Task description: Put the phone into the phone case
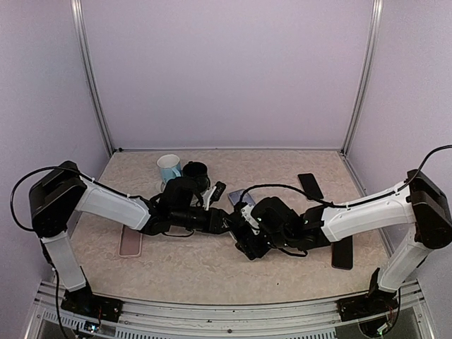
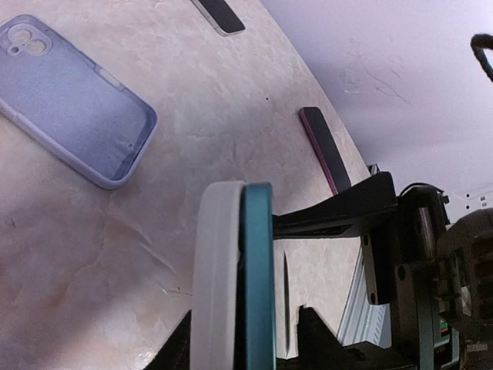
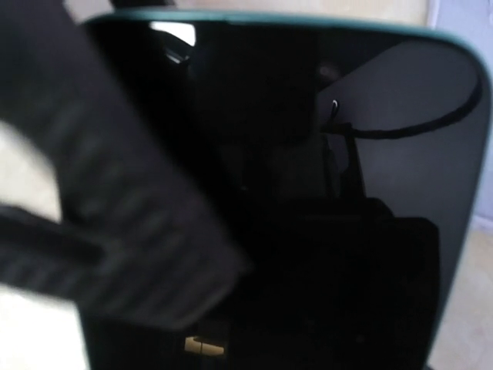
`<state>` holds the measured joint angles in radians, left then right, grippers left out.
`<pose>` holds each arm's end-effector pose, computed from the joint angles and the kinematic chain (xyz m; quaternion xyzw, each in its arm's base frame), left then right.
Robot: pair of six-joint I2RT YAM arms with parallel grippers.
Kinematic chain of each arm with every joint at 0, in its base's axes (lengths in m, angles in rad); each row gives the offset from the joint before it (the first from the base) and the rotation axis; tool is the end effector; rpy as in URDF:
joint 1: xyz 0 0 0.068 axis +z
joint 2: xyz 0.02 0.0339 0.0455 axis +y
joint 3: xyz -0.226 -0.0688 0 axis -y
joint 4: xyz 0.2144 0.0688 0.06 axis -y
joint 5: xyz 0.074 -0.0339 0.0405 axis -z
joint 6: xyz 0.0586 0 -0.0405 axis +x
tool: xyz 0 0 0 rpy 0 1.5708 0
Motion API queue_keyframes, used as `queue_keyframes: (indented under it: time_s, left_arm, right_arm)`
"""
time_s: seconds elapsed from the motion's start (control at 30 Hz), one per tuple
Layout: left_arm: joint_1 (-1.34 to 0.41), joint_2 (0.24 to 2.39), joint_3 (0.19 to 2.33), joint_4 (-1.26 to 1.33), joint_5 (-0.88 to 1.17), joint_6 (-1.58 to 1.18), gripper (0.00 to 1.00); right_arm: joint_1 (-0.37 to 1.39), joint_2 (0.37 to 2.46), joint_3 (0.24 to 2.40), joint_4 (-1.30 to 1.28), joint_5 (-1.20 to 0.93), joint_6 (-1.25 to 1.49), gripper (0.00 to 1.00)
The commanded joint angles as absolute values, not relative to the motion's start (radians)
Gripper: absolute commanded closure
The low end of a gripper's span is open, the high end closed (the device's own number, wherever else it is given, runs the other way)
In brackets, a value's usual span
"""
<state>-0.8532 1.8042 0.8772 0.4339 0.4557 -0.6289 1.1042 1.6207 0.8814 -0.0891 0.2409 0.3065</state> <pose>0.2176 -0.2885 0.1380 0.2088 0.8179 -0.4805 0.2379 0.1558 0.2783 0.1426 -0.3191 0.8695 0.1482 0.3468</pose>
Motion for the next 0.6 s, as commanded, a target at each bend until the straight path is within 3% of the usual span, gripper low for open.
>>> queue_keyframes:
  time_s: [0.0, 0.07, 0.17, 0.23, 0.27, 0.3, 0.43, 0.57]
  left_arm:
    - [-0.854, 1.840, 0.892, 0.546, 0.524, -0.659, 0.71]
    - [-0.855, 1.840, 0.884, 0.578, 0.525, -0.666, 0.81]
    - [-0.856, 1.838, 0.878, 0.599, 0.520, -0.658, 0.85]
    - [-0.856, 1.839, 0.875, 0.601, 0.521, -0.650, 1.00]
    - [-0.856, 1.839, 0.874, 0.602, 0.520, -0.646, 1.00]
    - [-0.857, 1.838, 0.871, 0.599, 0.520, -0.638, 1.00]
    - [-0.859, 1.816, 0.865, 0.480, 0.455, -0.526, 1.00]
    - [-0.880, 1.742, 0.846, 0.364, 0.370, -0.339, 1.00]
  right_arm:
    - [1.111, 1.578, 0.863, -0.003, 0.244, 0.276, 0.64]
    - [1.111, 1.580, 0.858, 0.021, 0.236, 0.267, 0.64]
    - [1.111, 1.586, 0.845, 0.044, 0.212, 0.258, 0.64]
    - [1.111, 1.588, 0.838, 0.050, 0.205, 0.258, 0.64]
    - [1.111, 1.588, 0.834, 0.053, 0.201, 0.258, 0.63]
    - [1.111, 1.587, 0.831, 0.053, 0.199, 0.256, 0.58]
    - [1.109, 1.529, 0.788, 0.052, 0.211, 0.249, 0.02]
    - [1.062, 1.401, 0.682, 0.100, 0.082, 0.176, 0.01]
